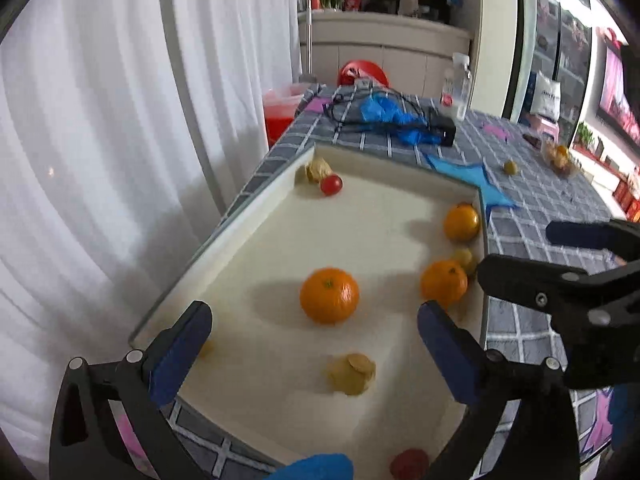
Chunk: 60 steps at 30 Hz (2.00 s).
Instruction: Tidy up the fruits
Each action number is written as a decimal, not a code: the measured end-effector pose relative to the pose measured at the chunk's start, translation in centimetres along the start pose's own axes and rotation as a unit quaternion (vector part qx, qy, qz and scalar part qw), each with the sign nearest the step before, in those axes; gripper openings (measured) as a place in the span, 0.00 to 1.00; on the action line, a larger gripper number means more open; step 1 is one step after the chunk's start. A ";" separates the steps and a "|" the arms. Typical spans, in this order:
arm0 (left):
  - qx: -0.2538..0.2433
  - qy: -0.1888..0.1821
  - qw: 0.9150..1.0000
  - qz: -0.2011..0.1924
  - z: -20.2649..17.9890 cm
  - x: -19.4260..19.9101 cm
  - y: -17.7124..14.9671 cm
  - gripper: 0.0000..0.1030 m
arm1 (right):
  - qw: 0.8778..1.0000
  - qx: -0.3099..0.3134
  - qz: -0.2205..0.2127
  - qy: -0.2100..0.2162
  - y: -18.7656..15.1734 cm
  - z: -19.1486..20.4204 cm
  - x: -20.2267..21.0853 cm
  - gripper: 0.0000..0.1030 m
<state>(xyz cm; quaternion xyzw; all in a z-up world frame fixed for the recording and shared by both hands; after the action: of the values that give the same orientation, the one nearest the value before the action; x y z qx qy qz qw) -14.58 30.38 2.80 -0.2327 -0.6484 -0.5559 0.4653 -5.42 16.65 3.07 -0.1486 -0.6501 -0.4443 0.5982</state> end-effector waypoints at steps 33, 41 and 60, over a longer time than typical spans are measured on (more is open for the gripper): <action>-0.018 0.014 0.999 0.036 -1.6 -0.6 -1.1 1.00 | 1.000 0.002 0.017 -0.007 -0.6 -0.2 -0.1 1.00; -0.022 0.014 0.999 0.037 -1.9 -0.6 -1.1 1.00 | 1.000 0.001 0.019 -0.005 -0.7 -0.3 -0.2 1.00; -0.015 0.012 0.999 0.048 -1.9 -1.1 -1.2 1.00 | 1.000 0.005 0.021 -0.004 -0.8 0.1 -0.4 1.00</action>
<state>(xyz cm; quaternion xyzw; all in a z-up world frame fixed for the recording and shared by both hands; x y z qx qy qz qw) -14.45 28.53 1.19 -0.2640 -0.6224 -0.5455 0.4952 -5.95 16.47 2.41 -0.1610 -0.6515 -0.4282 0.6052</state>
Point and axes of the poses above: each gripper's, at about its wrist camera, not at the fingertips, and x roughly against the way its jaws point, z to its left, y to its top, the point moved 1 cm from there along -x, roughly the way its jaws point, and after that the axes turned 12 degrees about z, right-handed, at the moved point
